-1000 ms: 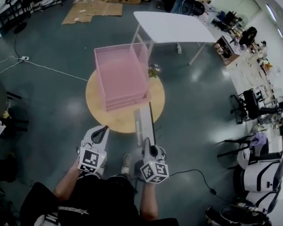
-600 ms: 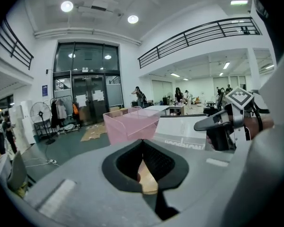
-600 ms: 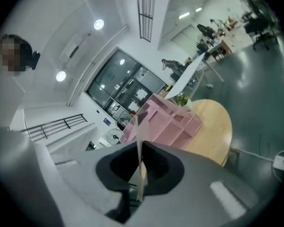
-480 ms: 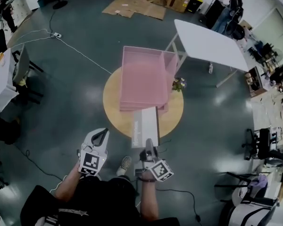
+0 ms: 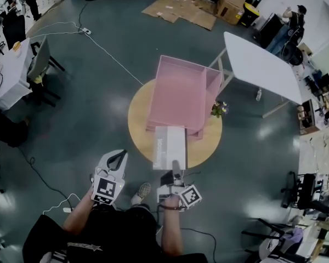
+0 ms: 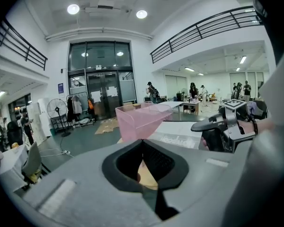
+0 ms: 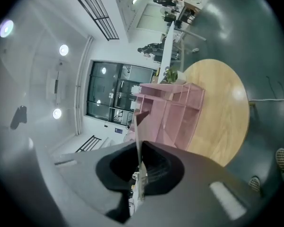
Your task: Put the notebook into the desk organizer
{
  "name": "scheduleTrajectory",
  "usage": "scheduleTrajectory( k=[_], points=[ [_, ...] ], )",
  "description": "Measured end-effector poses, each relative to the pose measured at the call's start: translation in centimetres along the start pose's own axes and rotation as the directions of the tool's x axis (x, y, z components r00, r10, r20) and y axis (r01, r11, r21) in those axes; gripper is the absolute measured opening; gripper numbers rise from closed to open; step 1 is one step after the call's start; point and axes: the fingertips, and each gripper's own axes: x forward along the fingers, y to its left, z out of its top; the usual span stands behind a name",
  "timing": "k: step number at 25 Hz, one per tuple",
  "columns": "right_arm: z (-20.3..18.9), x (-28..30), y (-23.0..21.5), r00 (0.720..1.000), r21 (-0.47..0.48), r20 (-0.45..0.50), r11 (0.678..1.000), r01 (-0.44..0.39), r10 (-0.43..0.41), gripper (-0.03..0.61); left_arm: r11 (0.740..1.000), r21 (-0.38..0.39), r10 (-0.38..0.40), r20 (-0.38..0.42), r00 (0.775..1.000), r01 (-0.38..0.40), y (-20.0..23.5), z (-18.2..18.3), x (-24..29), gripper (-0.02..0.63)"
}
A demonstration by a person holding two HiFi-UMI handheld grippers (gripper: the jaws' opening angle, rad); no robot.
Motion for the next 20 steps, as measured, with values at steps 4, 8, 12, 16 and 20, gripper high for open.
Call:
scheduleTrajectory(
  k=[4,8,12,16,20],
  points=[
    [0.3,1.2,-0.3,1.000,0.037,-0.012,0.999,-0.022,0.023,0.014,1.000,-0.012,0.022,-0.015,1.000,-0.022,0.1,-0.3,0.0,0.011],
    [0.6,2.6,-0.8,0.999,0.042,-0.028,0.999,-0.030,0.032,0.014,0.999,-0.021,0.049,-0.028,0.998,-0.049,0.6,-0.4,-0.2,0.011],
    [1.2,3.7,-1.3,0.999,0.063,-0.028,0.998,-0.023,0.025,0.014,0.997,-0.023,0.071,-0.044,0.997,-0.072,1.0,-0.4,-0.3,0.011],
    [1.6,5.0,-1.7,0.999,0.071,-0.028,0.997,-0.017,0.019,0.014,0.996,-0.027,0.085,-0.061,0.995,-0.087,1.5,-0.6,-0.4,0.011],
    [2.0,6.6,-2.0,0.999,0.069,-0.031,0.997,-0.021,0.023,0.014,0.995,-0.032,0.092,-0.078,0.993,-0.094,1.9,-0.9,0.1,0.011]
  ],
)
